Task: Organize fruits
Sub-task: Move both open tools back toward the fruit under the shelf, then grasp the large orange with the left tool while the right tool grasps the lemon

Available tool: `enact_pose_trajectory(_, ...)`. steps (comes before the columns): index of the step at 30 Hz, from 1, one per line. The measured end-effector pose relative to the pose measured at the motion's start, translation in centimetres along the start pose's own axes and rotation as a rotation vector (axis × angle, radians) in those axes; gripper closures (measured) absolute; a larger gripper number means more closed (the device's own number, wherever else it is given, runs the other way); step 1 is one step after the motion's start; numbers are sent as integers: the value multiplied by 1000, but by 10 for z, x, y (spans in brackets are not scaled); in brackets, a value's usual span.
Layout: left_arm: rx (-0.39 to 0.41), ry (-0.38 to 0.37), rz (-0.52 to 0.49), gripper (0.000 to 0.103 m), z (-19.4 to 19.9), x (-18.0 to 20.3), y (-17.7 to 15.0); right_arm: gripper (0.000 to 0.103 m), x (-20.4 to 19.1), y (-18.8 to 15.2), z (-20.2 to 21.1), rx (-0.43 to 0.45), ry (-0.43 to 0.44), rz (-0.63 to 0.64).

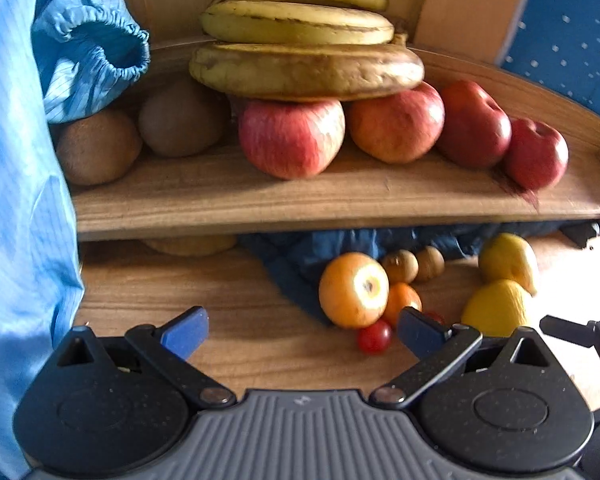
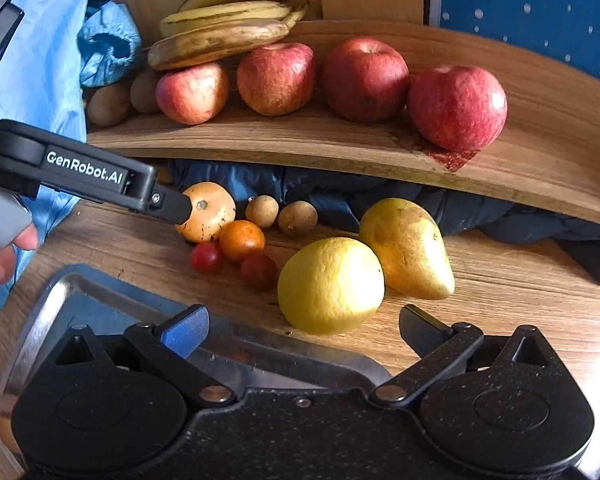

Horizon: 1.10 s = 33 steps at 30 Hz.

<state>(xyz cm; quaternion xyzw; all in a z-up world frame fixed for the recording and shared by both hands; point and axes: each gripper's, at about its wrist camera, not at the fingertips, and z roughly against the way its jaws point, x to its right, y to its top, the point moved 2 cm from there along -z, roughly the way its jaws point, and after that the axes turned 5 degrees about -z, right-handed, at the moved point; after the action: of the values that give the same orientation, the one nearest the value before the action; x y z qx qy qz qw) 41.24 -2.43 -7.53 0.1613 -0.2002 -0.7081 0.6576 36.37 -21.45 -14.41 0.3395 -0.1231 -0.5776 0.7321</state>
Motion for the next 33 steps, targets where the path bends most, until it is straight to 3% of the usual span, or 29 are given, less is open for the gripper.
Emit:
enact_pose_trajectory(7, -22, -30, 39, 3, -17, 1, 10, 14, 10, 4, -11, -32, 20, -70)
enact_pose_trajectory(20, -58, -133, 100, 48, -30, 8, 11, 28, 12, 14, -19, -17, 11, -102)
enact_pose_trajectory(33, -67, -176, 177, 51, -39, 1, 13, 41, 15, 15, -23, -12, -9, -134)
